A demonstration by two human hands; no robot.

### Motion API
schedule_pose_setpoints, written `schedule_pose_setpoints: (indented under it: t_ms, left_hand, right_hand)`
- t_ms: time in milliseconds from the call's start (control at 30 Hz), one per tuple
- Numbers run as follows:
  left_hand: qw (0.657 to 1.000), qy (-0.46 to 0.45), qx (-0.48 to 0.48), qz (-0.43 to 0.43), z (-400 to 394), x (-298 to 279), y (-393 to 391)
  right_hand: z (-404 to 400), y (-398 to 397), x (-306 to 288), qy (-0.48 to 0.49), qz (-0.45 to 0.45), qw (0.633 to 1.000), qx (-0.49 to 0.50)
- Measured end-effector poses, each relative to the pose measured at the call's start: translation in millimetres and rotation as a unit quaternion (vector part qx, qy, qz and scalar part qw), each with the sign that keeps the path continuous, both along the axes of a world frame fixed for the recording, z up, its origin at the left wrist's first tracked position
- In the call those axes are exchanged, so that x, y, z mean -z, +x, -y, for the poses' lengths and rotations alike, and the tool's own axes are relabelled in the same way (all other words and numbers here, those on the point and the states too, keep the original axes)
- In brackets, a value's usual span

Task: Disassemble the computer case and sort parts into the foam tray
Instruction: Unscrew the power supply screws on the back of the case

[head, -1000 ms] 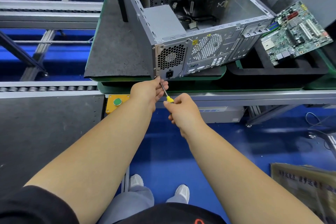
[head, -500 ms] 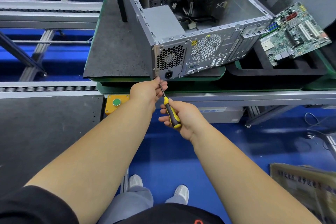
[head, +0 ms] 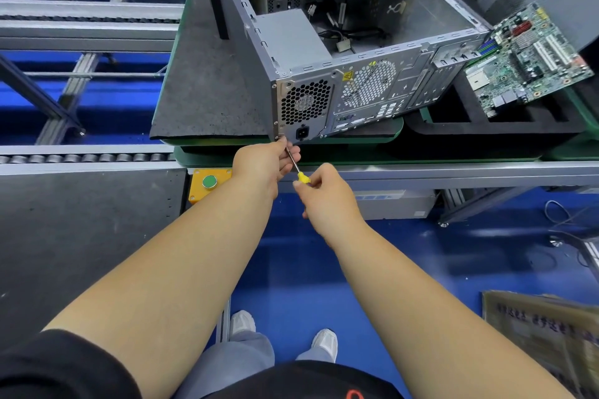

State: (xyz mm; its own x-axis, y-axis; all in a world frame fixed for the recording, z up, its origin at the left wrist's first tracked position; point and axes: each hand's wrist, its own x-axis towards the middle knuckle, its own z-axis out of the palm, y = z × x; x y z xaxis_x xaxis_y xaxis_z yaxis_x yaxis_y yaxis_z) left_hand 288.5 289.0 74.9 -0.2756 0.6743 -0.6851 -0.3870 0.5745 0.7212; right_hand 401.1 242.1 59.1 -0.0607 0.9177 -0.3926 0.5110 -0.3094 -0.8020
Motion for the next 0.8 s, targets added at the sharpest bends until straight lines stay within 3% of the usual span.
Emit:
schedule_pose_setpoints:
  t_ms: [100, 200, 367, 500, 633, 800]
  left_hand:
    - [1.000, 0.002, -0.003, -0.007, -0.7, 3.1, 0.8]
    - [1.000, 0.001, -0.005, -0.013, -1.4, 3.5, 1.3]
    - [1.000, 0.005, 0.002, -0.007, -2.0, 1.7, 1.4]
    - [1.000, 0.001, 0.003, -0.014, -2.1, 1.5, 1.4]
    - [1.000, 0.005, -0.008, -0.008, 0.2, 1.7, 0.9]
    - [1.000, 0.005, -0.012, -0.001, 2.6, 0.2, 0.2]
  right_hand:
    - [-0.4, -2.9, -2.8, 0.105, 0.137, 0.983, -0.054]
    - [-0.8, -2.2, -3.3, 0.121, 0.146, 0.980, -0.067]
    - [-6.9, 1.7, -8.4, -0.078, -0.053, 0.996, -0.006]
    - [-11.5, 10.6, -10.5, -0.212, -0.248, 0.944, 0.049]
    - [-8.2, 14.3, -9.8, -0.276, -0.302, 0.911, 0.049]
    - [-5.5, 8.6, -5.6, -0.257, -0.328, 0.906, 0.076]
